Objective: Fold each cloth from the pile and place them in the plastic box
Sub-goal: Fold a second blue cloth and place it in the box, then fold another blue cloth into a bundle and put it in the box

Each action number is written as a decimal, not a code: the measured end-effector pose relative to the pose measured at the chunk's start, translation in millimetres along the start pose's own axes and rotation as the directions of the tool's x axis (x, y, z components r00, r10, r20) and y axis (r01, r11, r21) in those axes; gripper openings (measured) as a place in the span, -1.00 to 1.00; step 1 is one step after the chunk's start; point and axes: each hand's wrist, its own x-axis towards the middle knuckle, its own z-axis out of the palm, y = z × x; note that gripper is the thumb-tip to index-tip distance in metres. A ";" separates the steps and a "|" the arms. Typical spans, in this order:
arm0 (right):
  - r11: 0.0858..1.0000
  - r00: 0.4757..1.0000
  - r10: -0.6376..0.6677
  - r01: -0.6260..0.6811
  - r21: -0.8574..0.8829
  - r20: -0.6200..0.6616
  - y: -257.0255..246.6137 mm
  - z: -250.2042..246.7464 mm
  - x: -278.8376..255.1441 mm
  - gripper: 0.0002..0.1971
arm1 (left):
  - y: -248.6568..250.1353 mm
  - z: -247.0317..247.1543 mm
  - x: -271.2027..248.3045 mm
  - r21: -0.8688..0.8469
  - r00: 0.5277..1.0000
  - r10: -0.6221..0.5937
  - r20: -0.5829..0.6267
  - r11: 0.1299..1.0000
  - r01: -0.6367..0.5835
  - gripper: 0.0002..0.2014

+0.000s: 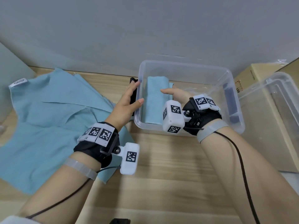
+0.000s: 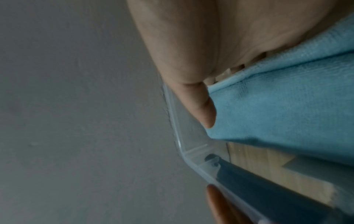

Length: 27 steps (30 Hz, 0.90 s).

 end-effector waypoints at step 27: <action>0.870 0.957 -0.282 0.282 -0.404 0.061 183.9 153.4 -24.5 -0.72 | -100.0 -124.5 -191.7 0.484 0.924 -0.032 -0.381 0.844 0.229 -0.72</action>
